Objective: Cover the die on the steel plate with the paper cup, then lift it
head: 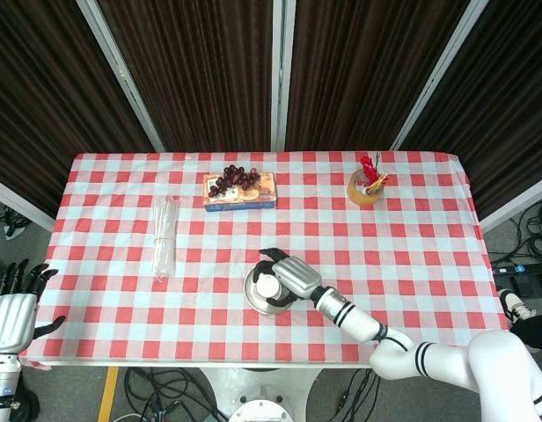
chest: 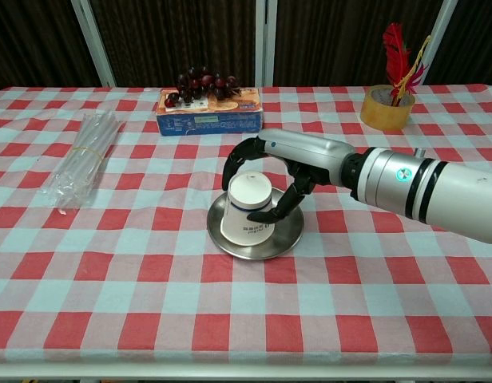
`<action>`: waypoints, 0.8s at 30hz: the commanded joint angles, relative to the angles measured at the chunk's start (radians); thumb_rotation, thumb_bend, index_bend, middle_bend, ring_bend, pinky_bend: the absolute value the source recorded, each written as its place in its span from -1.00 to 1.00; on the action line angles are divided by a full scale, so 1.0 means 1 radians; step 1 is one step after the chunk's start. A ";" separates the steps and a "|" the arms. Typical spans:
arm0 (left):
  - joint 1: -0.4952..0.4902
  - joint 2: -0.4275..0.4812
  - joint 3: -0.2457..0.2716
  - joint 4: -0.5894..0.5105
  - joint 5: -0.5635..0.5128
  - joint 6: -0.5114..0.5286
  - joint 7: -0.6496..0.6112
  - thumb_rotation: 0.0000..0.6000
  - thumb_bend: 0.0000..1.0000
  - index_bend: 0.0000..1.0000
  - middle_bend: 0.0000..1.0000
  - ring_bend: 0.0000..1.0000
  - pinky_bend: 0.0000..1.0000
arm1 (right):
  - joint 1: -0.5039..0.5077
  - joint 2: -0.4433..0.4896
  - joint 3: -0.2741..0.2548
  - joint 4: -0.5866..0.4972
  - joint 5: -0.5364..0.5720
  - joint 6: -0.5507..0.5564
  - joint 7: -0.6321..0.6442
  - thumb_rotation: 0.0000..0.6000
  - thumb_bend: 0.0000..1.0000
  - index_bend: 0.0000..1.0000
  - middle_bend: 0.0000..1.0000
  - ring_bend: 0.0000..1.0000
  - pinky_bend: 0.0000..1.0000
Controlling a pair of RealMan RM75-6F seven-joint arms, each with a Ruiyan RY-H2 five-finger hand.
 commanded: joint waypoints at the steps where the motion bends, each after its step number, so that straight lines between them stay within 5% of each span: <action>1: 0.001 0.001 0.000 -0.001 0.000 0.001 0.000 1.00 -1.00 -0.56 -0.67 -0.96 -0.97 | 0.004 -0.006 0.006 0.028 0.009 0.001 0.016 1.00 -0.44 0.08 -0.44 -0.93 -0.98; 7: 0.004 0.001 0.002 -0.002 -0.005 0.000 0.000 1.00 -1.00 -0.56 -0.67 -0.96 -0.97 | 0.018 -0.047 0.037 0.113 0.048 -0.022 0.065 1.00 -0.43 0.06 -0.44 -0.93 -0.98; 15: 0.004 0.001 0.001 -0.002 -0.006 0.000 -0.001 1.00 -1.00 -0.56 -0.67 -0.96 -0.97 | 0.019 0.008 -0.028 0.024 -0.042 0.001 0.174 1.00 -0.43 0.03 -0.43 -0.93 -0.99; 24: 0.011 -0.001 0.004 0.000 -0.015 -0.001 -0.005 1.00 -1.00 -0.56 -0.67 -0.96 -0.97 | 0.030 -0.050 0.011 0.145 0.015 -0.017 0.142 1.00 -0.42 0.01 -0.45 -0.93 -0.99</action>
